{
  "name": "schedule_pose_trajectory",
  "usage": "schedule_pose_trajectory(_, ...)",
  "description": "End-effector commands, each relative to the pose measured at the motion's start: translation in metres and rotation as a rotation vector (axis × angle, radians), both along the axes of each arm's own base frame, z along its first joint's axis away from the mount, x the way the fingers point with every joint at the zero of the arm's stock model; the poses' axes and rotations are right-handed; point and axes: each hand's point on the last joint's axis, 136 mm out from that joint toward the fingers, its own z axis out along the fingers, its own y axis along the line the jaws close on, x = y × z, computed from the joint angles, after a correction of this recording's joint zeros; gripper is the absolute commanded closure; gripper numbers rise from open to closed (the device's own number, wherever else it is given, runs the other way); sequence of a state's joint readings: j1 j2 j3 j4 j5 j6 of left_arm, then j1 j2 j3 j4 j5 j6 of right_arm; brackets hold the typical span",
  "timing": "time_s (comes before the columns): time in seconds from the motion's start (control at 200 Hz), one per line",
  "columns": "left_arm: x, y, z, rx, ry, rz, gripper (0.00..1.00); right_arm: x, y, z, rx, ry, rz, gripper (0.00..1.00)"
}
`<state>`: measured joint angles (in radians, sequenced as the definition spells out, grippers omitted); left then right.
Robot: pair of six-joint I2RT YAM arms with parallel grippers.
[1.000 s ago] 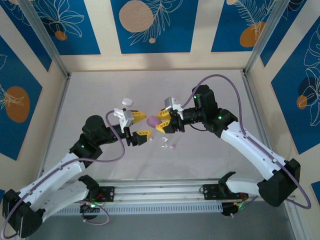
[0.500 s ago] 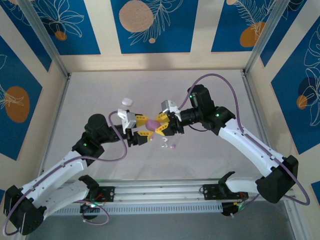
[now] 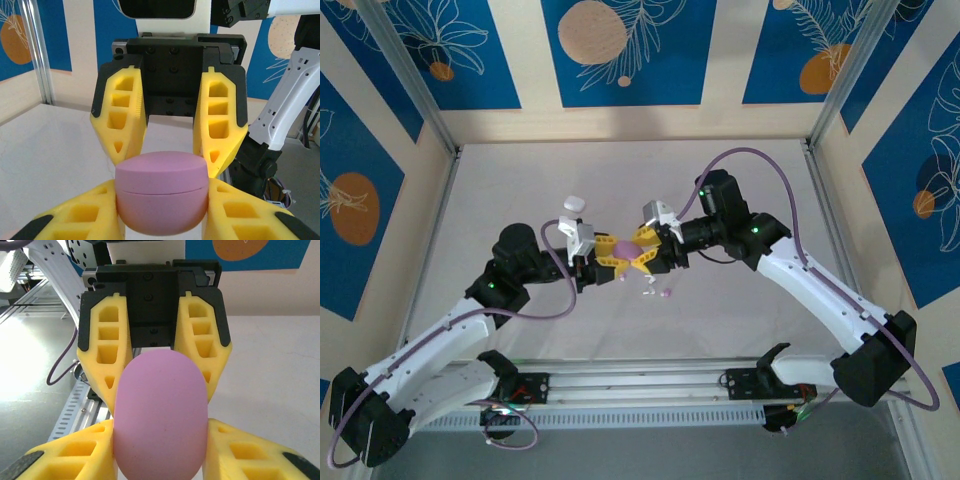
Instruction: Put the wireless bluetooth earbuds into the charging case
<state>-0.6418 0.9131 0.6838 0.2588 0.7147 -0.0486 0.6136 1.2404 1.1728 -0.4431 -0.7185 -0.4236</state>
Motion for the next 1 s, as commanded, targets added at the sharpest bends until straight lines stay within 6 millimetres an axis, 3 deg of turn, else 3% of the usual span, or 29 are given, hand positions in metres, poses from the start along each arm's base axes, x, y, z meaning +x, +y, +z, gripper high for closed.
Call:
schedule_pose_trajectory(0.0,-0.011,0.001,0.004,0.009,-0.041,-0.052,0.70,0.005,-0.006,0.023,0.044,0.050,-0.017,0.55)
schedule_pose_trajectory(0.125,-0.013,0.002,0.006,-0.003,-0.053,-0.058,0.71,0.007,-0.007,0.023,0.043,0.082,-0.021,0.51)
schedule_pose_trajectory(0.385,-0.012,0.002,0.006,-0.023,-0.044,-0.052,0.71,0.020,-0.005,0.021,0.029,0.074,-0.097,0.51)
schedule_pose_trajectory(0.695,-0.013,0.002,0.007,-0.049,-0.025,-0.051,0.71,0.036,0.002,0.016,-0.006,-0.037,-0.201,0.63)
schedule_pose_trajectory(0.995,-0.011,0.002,0.009,-0.063,-0.032,-0.042,0.71,0.033,0.002,0.013,-0.031,-0.042,-0.185,0.73)
